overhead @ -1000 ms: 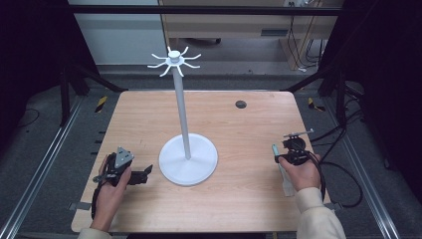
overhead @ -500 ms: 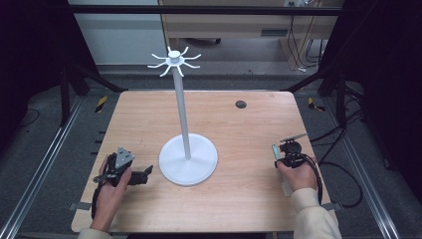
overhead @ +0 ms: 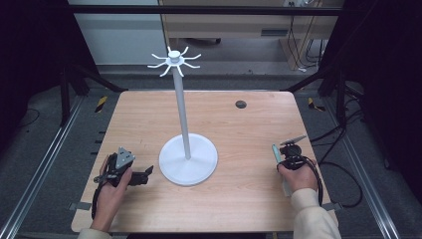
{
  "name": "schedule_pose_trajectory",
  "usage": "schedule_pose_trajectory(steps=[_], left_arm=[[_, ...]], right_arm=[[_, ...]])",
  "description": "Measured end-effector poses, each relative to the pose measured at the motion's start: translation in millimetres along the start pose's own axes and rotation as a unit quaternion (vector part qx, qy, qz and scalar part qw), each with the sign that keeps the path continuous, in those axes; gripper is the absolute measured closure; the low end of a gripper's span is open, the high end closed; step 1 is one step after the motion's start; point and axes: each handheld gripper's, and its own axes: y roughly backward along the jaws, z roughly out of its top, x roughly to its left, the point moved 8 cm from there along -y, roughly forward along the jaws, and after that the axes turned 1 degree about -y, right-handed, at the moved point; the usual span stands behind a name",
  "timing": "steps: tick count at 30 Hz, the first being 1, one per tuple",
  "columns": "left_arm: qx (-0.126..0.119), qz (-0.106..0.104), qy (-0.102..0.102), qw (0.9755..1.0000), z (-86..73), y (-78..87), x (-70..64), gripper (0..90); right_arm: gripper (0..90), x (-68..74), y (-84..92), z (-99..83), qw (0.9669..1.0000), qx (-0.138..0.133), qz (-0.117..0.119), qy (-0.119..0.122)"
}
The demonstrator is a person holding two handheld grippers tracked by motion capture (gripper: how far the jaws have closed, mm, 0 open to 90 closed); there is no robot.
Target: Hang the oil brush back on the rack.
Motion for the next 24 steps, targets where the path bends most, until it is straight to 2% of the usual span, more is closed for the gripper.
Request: schedule_pose_trajectory(steps=[6, 8, 15, 17, 18, 21, 24], left_arm=[[0.001, -0.001, -0.001, 1.0000, -0.1, 0.0, -0.2, 2.4], [0.002, -0.001, -0.002, 1.0000, -0.2, 0.0, -0.5, 2.4], [0.000, 0.000, 0.000, 1.0000, -0.1, 0.4, 0.1, 2.4], [0.000, 0.001, 0.000, 1.0000, -0.3, 0.7, 0.4, 2.4], [-0.002, 0.000, 0.001, 1.0000, 0.3, 1.6, 1.2, 2.4], [-0.003, -0.001, 0.003, 1.0000, 1.4, 0.1, 1.4, 2.4], [-0.003, -0.001, 0.002, 1.0000, 2.0, -0.3, 1.2, 2.4]], right_arm=[[80.6, -2.3, -1.9, -0.9, 0.9999, 0.009, -0.004, 0.004], [81.0, -2.8, -2.2, -0.8, 0.9999, 0.012, -0.002, -0.003], [82.5, -3.8, -2.0, -0.1, 0.9999, 0.014, 0.003, 0.000], [82.6, -3.5, -1.2, 0.6, 0.9999, 0.009, 0.006, 0.003], [82.7, -3.7, 3.2, 3.2, 0.9999, -0.004, 0.012, 0.005], [82.7, 0.1, 12.7, 6.7, 0.9994, -0.020, 0.025, 0.012], [82.7, 5.3, 22.9, 12.7, 0.9977, -0.048, 0.041, 0.022]])
